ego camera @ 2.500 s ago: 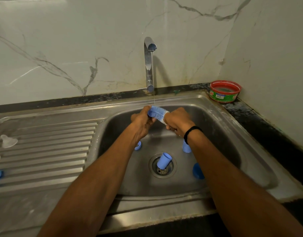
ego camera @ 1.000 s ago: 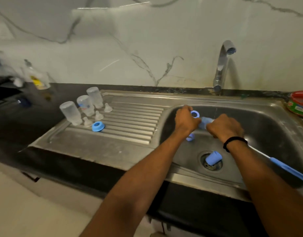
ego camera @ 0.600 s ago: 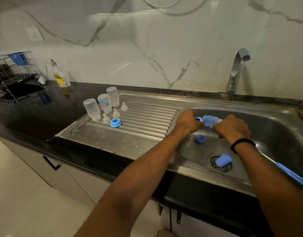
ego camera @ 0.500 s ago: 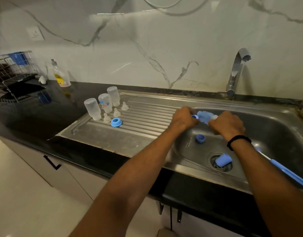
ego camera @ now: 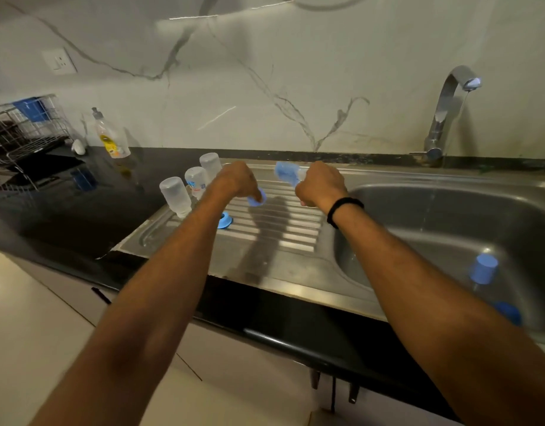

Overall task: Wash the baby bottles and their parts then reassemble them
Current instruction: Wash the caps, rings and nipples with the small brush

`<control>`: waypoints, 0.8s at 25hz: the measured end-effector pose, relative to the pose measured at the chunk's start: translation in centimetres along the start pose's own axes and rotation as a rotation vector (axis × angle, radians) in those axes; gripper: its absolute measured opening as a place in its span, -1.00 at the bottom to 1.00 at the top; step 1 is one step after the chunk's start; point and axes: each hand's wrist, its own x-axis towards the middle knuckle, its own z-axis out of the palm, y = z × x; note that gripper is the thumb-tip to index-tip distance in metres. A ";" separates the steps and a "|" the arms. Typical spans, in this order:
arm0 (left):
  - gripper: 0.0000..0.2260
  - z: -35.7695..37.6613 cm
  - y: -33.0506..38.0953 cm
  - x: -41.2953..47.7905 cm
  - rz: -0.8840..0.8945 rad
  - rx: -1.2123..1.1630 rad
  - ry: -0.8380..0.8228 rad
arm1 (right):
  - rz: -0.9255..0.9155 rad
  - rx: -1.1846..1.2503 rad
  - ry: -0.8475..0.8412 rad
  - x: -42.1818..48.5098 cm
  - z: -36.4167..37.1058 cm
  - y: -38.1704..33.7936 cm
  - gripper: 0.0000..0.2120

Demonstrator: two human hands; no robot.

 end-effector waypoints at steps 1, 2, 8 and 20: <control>-0.56 -0.3 -1.1 0.5 -0.002 0.039 -0.009 | -0.016 0.000 0.005 0.2 0.5 -0.7 -0.87; -0.56 -0.4 -2.0 1.0 -0.007 0.065 -0.022 | -0.022 0.003 0.003 0.5 1.0 -1.4 -0.87; -0.51 1.0 -4.4 3.5 -0.007 0.123 -0.066 | -0.045 0.034 -0.033 1.1 3.3 -3.2 -0.77; -0.52 2.8 -5.4 4.9 -0.017 0.059 -0.079 | -0.029 -0.017 -0.020 3.3 7.1 -2.6 -0.79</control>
